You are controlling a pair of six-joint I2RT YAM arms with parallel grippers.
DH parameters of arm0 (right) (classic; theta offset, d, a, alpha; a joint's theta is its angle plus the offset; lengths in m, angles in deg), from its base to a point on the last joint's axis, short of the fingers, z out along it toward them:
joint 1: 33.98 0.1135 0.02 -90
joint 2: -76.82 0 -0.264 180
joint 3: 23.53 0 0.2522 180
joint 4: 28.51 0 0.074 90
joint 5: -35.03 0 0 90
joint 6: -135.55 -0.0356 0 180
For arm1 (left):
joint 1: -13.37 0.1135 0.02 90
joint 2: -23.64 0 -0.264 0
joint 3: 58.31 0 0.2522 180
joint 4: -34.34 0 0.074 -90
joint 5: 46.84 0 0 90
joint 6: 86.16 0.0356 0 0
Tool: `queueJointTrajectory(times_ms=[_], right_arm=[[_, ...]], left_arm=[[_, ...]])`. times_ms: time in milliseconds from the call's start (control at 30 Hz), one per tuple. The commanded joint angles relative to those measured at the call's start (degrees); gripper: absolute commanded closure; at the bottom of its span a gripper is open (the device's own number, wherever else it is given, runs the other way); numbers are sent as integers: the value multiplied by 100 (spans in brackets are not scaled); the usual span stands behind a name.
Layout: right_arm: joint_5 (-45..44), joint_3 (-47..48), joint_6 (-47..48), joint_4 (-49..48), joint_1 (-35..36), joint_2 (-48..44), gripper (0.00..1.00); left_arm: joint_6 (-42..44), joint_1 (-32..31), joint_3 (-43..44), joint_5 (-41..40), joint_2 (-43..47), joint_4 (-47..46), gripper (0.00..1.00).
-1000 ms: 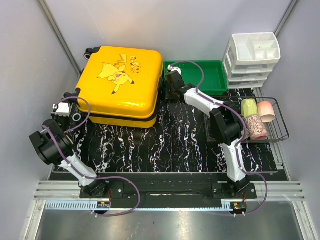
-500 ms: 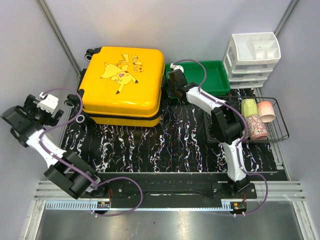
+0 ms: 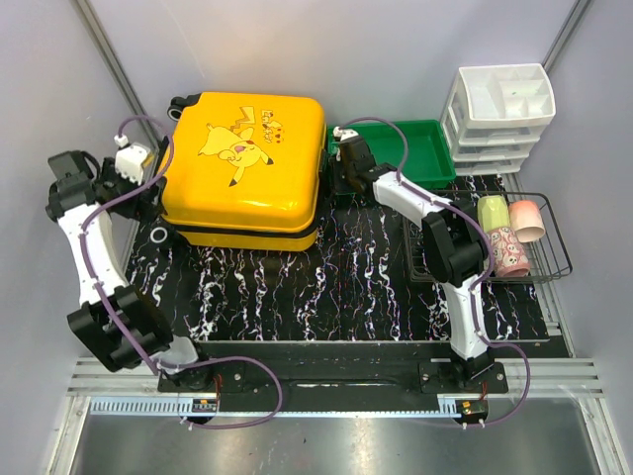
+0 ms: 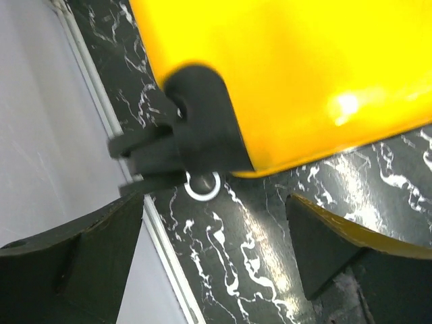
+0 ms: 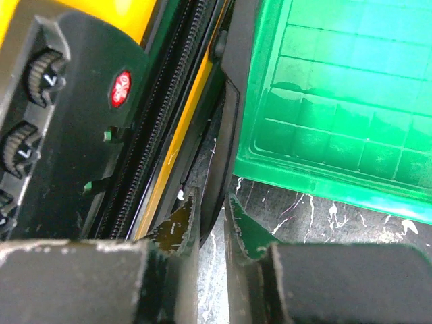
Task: Open, take out, and arrange the luggage
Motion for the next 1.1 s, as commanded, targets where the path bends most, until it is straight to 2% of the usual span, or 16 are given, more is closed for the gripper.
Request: queueJointTrajectory(times_ms=[0, 67, 100, 200, 367, 500, 633, 767, 933, 1067], right_arm=[[140, 32, 616, 962, -172, -390, 80], [193, 102, 643, 1050, -172, -329, 79], [185, 111, 686, 1050, -164, -320, 79], [404, 199, 757, 1050, -146, -276, 80], [606, 374, 898, 1033, -85, -188, 82], [650, 436, 994, 1016, 12, -136, 83], [694, 480, 1126, 875, 126, -92, 84], [615, 481, 1187, 857, 144, -83, 87], [641, 279, 1197, 831, 144, -196, 88], [747, 208, 1197, 804, 144, -258, 88]], left_arm=[[-342, -370, 1289, -668, -587, 676, 8], [78, -441, 1929, -597, -1165, 1294, 8], [177, -441, 2081, -632, -1317, 1732, 8], [651, -424, 2223, -763, -1643, 2271, 7], [1310, -415, 1486, -975, -1494, 2308, 5], [1601, -318, 1291, -1186, -1634, 2325, 4], [1961, -265, 1318, -1098, -1784, 2466, 4], [2251, -265, 1493, -712, -1355, 2501, 3], [2717, -432, 1520, -887, -932, 2220, 1], [3086, -459, 1941, -1080, -1115, 2237, 1]])
